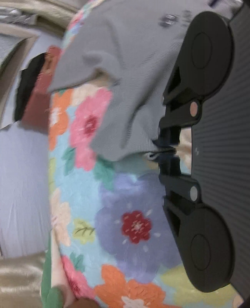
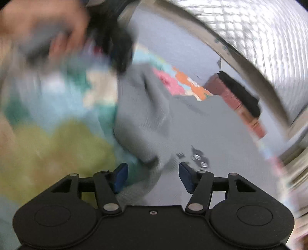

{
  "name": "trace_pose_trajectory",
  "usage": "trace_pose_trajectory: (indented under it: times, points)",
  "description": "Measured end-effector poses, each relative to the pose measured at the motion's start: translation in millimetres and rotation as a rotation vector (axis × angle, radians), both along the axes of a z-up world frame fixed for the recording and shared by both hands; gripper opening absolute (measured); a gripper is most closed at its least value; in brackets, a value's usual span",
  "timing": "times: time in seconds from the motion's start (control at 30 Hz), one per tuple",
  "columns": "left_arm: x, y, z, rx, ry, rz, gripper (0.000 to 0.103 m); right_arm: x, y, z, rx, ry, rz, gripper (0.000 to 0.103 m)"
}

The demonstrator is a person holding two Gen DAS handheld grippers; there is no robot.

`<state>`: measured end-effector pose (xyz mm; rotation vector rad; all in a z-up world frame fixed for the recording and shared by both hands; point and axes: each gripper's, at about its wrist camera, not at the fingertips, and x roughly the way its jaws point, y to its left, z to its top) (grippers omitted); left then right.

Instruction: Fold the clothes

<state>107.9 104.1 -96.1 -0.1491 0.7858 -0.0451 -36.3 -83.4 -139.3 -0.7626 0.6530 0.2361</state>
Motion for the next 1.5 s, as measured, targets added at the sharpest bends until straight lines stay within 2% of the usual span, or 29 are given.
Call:
trace_pose_trajectory:
  times: [0.03, 0.07, 0.1, 0.17, 0.23, 0.27, 0.3, 0.4, 0.43, 0.57, 0.67, 0.7, 0.73, 0.77, 0.83, 0.9, 0.93, 0.97, 1.0, 1.03, 1.1, 1.2, 1.23, 1.3, 1.4, 1.5]
  points:
    - [-1.7, 4.0, 6.7, -0.007, -0.034, 0.018, 0.006, 0.3, -0.6, 1.0, 0.021, 0.007, -0.003, 0.051]
    - [-4.7, 13.3, 13.8, -0.047, -0.066, 0.050, 0.006, 0.5, -3.5, 6.2, 0.083, 0.022, -0.008, 0.041]
    - [-8.7, 26.9, 21.2, -0.113, -0.096, 0.093, 0.006, 0.7, -6.3, 11.4, 0.144, 0.038, -0.013, 0.037]
    - [-14.6, 54.7, 31.8, -0.257, -0.135, 0.176, 0.006, 0.2, -17.2, 26.4, 0.328, 0.072, -0.005, 0.016]
    - [-14.5, 82.2, 28.0, -0.416, -0.110, 0.242, 0.006, 1.1, -28.7, 36.9, 0.494, 0.115, 0.014, 0.015]
    - [-13.6, 88.4, 21.7, -0.426, -0.083, 0.269, 0.006, 2.4, -33.5, 38.8, 0.558, 0.146, 0.028, 0.015]
    - [-12.5, 90.6, 15.0, -0.394, -0.054, 0.299, 0.005, 3.1, -35.1, 37.8, 0.578, 0.169, 0.035, 0.015]
    - [-4.2, 91.1, -11.1, -0.254, 0.091, 0.324, 0.003, 4.7, -35.1, 26.0, 0.560, 0.227, 0.014, 0.010]
    - [-2.9, 92.9, -21.6, -0.247, 0.142, 0.326, 0.003, 5.3, -35.4, 21.2, 0.556, 0.248, -0.001, 0.010]
    - [-12.7, 106.8, -25.1, -0.349, 0.149, 0.339, 0.005, 3.7, -40.9, 21.7, 0.607, 0.269, -0.023, 0.010]
    - [-15.9, 102.1, -25.7, -0.405, 0.160, 0.300, 0.017, 3.3, -47.5, 26.3, 0.642, 0.277, -0.019, 0.009]
    - [-15.5, 97.5, -25.9, -0.410, 0.164, 0.274, 0.025, 3.4, -51.0, 27.7, 0.671, 0.283, -0.021, 0.009]
    - [-15.2, 92.8, -25.4, -0.410, 0.158, 0.250, 0.039, 3.8, -54.5, 28.5, 0.700, 0.290, -0.023, 0.009]
    - [-14.9, 88.1, -24.9, -0.409, 0.152, 0.227, 0.048, 5.1, -57.1, 27.8, 0.725, 0.298, -0.026, 0.009]
    - [-6.6, 74.6, -25.4, -0.379, 0.127, 0.193, 0.078, 8.9, -61.4, 24.6, 0.770, 0.312, -0.034, 0.009]
    - [3.8, 56.8, -27.5, -0.319, 0.099, 0.157, 0.090, 11.3, -63.1, 19.5, 0.781, 0.322, -0.053, 0.009]
    - [8.2, 46.8, -28.2, -0.262, 0.090, 0.129, 0.086, 12.3, -63.6, 16.7, 0.782, 0.326, -0.064, 0.009]
    - [11.9, 36.2, -27.9, -0.191, 0.082, 0.101, 0.073, 12.2, -63.4, 15.9, 0.786, 0.326, -0.065, 0.009]
    - [15.0, 26.3, -26.6, -0.124, 0.072, 0.060, 0.027, 11.4, -62.7, 16.3, 0.792, 0.323, -0.061, 0.009]
    - [14.1, 21.1, -21.7, -0.091, 0.051, 0.040, 0.004, 10.6, -62.1, 16.7, 0.798, 0.320, -0.056, 0.009]
    - [3.4, 19.3, -3.5, -0.060, -0.029, 0.072, 0.004, 6.9, -64.9, 23.0, 0.828, 0.304, -0.031, 0.009]
    - [-24.5, 24.2, 35.5, 0.034, -0.219, 0.219, 0.001, 2.1, -68.0, 30.1, 0.822, 0.283, 0.002, 0.009]
    - [-28.3, 25.4, 39.6, 0.051, -0.236, 0.251, 0.001, 1.1, -65.5, 29.1, 0.800, 0.283, 0.004, 0.009]
    - [-26.3, 28.1, 32.4, 0.048, -0.187, 0.270, 0.000, 0.4, -61.7, 25.5, 0.770, 0.289, -0.001, 0.009]
    - [-7.8, 31.1, -5.8, 0.117, 0.011, 0.247, 0.000, 2.9, -60.0, 15.4, 0.784, 0.311, -0.037, 0.009]
    - [0.4, 47.9, -27.2, 0.198, 0.053, 0.294, 0.000, 2.7, -62.1, 14.1, 0.799, 0.316, -0.045, 0.009]
